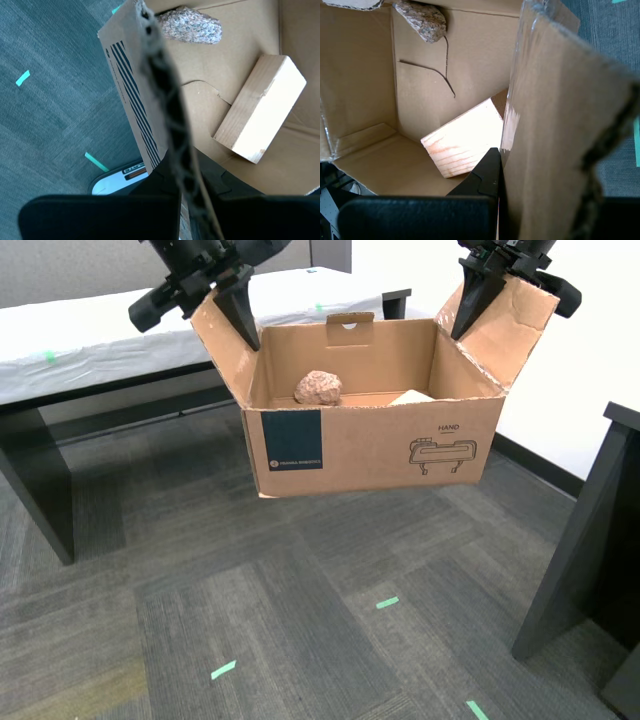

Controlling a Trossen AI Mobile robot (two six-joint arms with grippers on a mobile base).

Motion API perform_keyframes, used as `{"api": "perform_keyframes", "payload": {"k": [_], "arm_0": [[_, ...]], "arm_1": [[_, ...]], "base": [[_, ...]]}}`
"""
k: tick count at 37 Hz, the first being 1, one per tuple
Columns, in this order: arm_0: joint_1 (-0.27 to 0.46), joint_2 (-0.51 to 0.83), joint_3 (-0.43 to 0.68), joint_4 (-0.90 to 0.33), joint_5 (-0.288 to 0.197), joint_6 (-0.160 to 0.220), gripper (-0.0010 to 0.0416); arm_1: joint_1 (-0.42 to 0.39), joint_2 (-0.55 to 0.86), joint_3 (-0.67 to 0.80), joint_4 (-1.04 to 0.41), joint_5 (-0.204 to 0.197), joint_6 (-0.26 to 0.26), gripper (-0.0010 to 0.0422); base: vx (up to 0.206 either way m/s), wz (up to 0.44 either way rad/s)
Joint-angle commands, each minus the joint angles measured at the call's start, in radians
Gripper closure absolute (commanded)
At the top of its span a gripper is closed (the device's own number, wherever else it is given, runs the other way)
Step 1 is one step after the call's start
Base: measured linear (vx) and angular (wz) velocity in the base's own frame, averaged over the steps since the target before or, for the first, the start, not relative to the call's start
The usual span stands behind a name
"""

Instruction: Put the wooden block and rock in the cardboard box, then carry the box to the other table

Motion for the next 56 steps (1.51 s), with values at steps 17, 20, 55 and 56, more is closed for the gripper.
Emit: {"api": "perform_keyframes", "payload": {"k": [17, 20, 55, 56], "arm_0": [[-0.001, -0.002, 0.001, 0.01, -0.016, -0.01, 0.0407], [-0.001, -0.002, 0.001, 0.004, -0.016, -0.009, 0.0407], [0.0, -0.002, 0.001, -0.026, -0.036, -0.001, 0.0407], [0.0, -0.002, 0.001, -0.032, -0.036, -0.001, 0.0407]], "arm_1": [[-0.002, -0.001, -0.026, 0.07, 0.015, -0.133, 0.0413], [-0.002, -0.002, -0.01, 0.068, 0.015, -0.135, 0.0413], [-0.011, -0.002, -0.006, 0.117, 0.01, -0.155, 0.0413], [-0.011, -0.002, -0.006, 0.117, 0.01, -0.155, 0.0413]], "base": [[0.113, -0.027], [0.115, -0.02], [0.134, -0.035], [0.154, -0.066]]}}
